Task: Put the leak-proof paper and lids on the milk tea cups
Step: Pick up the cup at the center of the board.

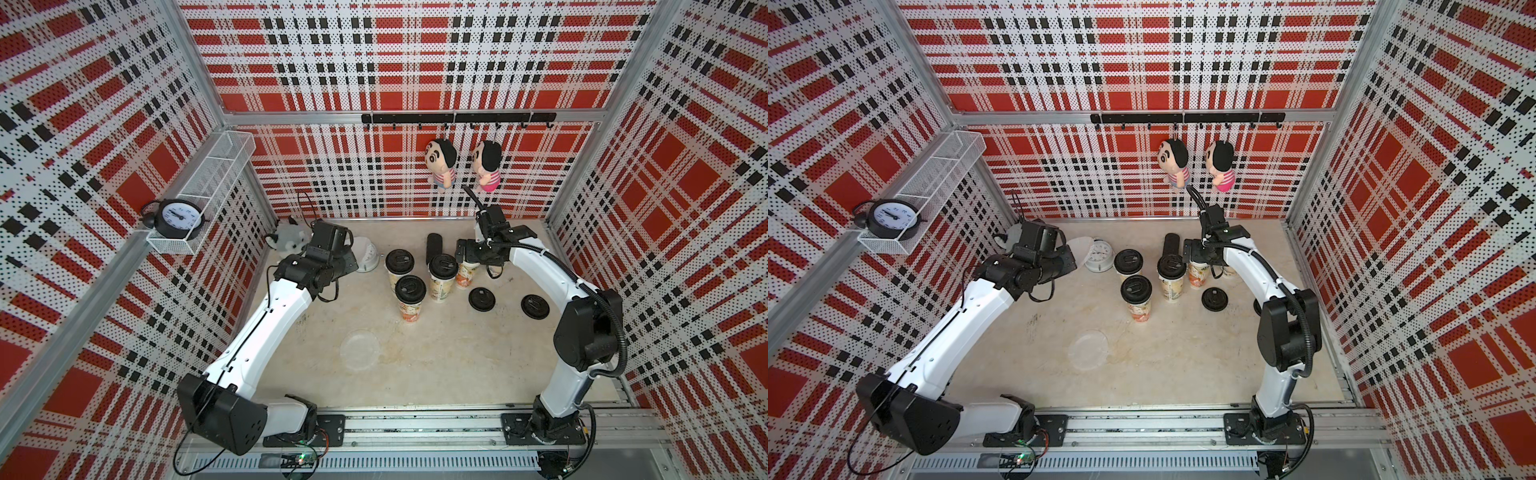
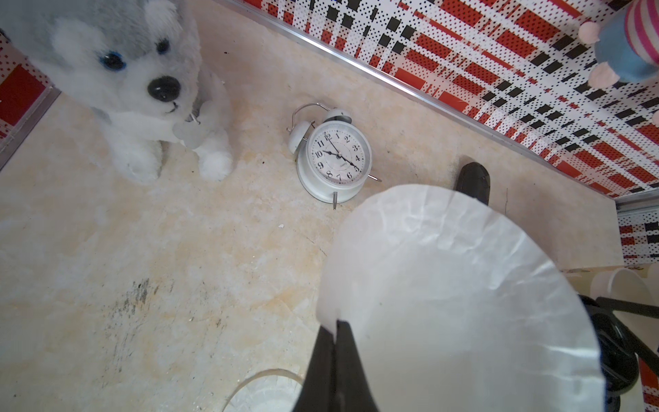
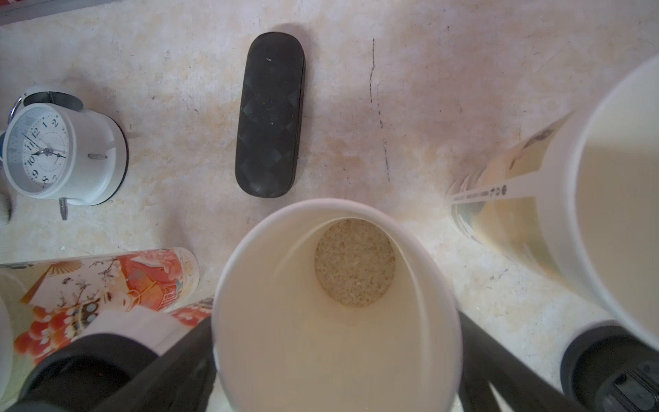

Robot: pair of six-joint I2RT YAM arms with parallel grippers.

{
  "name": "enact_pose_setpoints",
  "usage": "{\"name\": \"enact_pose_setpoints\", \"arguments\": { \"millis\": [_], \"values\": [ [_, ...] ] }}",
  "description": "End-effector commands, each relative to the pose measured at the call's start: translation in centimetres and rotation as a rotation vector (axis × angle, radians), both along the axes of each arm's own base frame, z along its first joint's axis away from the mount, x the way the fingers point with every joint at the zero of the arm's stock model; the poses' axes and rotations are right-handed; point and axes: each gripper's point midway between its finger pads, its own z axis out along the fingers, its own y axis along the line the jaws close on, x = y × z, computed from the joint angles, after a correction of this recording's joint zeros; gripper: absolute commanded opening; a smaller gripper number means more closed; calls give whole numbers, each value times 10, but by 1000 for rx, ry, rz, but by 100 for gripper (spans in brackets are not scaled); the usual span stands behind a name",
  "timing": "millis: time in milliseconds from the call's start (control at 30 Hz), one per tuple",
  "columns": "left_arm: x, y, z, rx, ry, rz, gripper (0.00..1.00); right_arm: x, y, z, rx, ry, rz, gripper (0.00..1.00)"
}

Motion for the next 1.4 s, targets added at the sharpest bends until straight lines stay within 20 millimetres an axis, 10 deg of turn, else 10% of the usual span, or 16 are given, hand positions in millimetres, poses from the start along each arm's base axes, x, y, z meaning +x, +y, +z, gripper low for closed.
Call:
{"name": "enact_pose_setpoints", "arguments": {
  "millis": [0, 333, 700, 1367],
  "values": [
    [5, -5, 5, -2, -22, -19, 0, 3, -1, -5, -33, 10, 1, 99],
    [3, -7, 3, 0, -18, -28, 0, 6, -3, -9, -44, 8, -13, 90],
    [-1, -5, 5, -3, -29, -28, 0, -14, -12, 32, -22, -78, -32, 84],
    [5, -25, 23, 1, -72, -112, 0, -150, 19, 76, 6, -127, 110, 82]
  ]
}}
